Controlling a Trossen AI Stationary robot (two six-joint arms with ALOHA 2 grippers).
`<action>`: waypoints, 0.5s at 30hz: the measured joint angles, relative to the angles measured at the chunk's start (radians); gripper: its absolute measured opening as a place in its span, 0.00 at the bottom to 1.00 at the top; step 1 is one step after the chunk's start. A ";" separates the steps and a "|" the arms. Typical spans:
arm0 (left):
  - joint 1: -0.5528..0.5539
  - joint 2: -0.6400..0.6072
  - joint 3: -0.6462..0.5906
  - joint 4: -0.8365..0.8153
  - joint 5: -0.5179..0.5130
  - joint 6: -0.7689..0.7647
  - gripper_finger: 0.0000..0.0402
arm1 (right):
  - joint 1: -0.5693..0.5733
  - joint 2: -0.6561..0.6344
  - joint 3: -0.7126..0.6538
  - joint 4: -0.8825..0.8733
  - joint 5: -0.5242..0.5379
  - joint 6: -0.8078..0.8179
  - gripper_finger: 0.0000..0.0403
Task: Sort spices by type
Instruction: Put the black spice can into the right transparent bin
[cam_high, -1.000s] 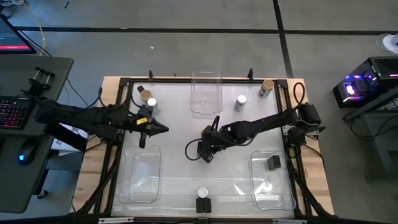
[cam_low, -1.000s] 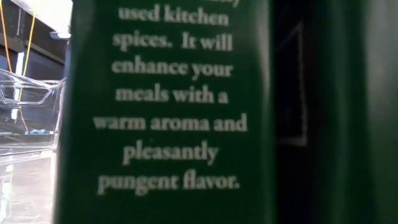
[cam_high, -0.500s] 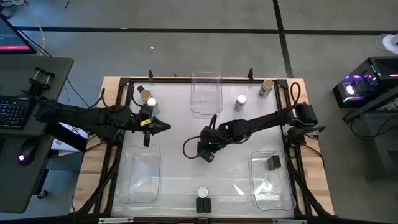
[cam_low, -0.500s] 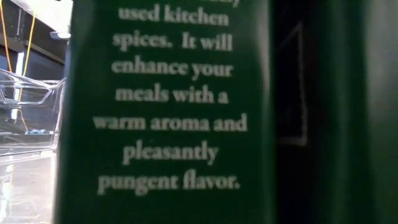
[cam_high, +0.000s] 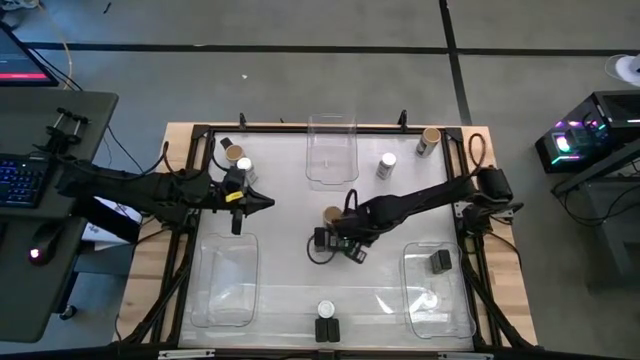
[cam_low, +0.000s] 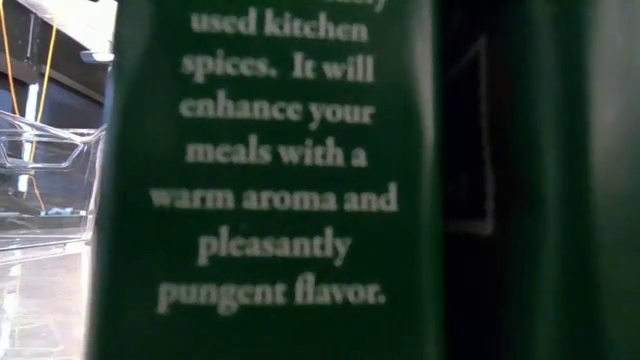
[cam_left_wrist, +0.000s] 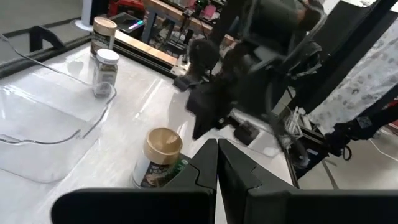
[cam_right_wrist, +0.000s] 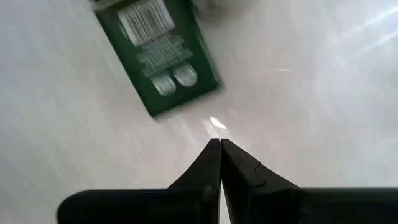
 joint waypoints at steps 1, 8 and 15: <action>0.000 0.000 0.000 -0.001 -0.008 0.002 0.00 | 0.000 -0.005 0.002 -0.029 0.002 -0.006 0.00; 0.000 0.000 0.000 -0.001 -0.016 0.016 0.00 | 0.004 -0.061 0.002 -0.068 0.008 -0.008 0.00; 0.000 0.000 0.000 -0.001 -0.007 -0.010 0.00 | 0.018 -0.114 -0.059 0.082 0.005 -0.034 0.00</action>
